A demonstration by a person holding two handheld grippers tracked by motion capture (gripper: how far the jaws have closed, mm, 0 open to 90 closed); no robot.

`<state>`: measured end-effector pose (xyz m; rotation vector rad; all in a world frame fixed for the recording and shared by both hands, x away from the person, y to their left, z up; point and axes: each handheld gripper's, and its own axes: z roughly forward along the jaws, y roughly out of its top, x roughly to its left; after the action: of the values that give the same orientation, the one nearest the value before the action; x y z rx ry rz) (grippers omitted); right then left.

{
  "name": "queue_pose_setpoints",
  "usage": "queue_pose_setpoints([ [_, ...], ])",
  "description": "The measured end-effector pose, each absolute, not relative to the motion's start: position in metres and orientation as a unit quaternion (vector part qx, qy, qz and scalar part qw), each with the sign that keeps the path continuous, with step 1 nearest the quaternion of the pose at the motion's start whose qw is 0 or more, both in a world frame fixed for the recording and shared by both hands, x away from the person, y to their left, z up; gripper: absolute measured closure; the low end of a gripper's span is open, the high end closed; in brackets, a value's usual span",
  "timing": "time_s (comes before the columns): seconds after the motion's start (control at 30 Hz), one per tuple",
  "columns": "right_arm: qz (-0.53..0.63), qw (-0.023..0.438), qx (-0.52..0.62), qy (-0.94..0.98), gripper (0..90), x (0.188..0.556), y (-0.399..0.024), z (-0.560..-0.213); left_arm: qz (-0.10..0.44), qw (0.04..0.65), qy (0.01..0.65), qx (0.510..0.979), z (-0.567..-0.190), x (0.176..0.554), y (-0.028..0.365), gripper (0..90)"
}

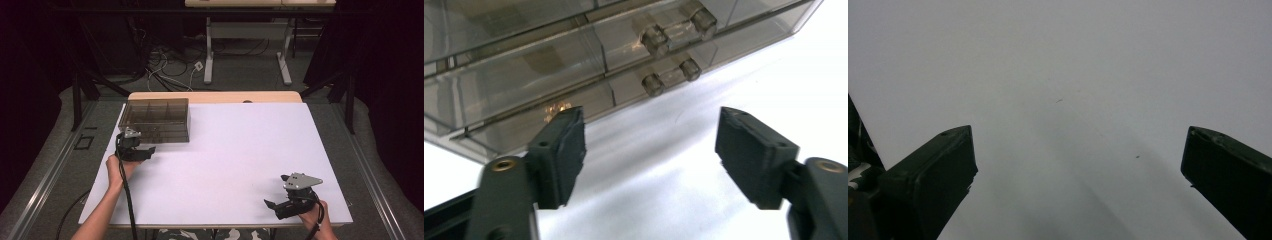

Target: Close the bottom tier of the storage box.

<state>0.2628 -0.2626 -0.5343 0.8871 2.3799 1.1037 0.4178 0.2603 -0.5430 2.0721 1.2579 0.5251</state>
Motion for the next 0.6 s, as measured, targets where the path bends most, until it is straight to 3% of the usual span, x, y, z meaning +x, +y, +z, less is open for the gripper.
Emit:
queue_pose_setpoints([
  [0.43, 0.393, 0.184, 0.317, 0.844, 0.4, 0.262, -0.262, -0.535, 0.188, 0.31, 0.453, 0.814, -0.539, 0.402, 0.251, 3.4],
  [0.6, 0.39, 0.184, 0.312, 0.847, 0.4, 0.263, -0.262, -0.535, 0.184, 0.309, 0.448, 0.818, -0.537, 0.397, 0.247, 0.1],
])
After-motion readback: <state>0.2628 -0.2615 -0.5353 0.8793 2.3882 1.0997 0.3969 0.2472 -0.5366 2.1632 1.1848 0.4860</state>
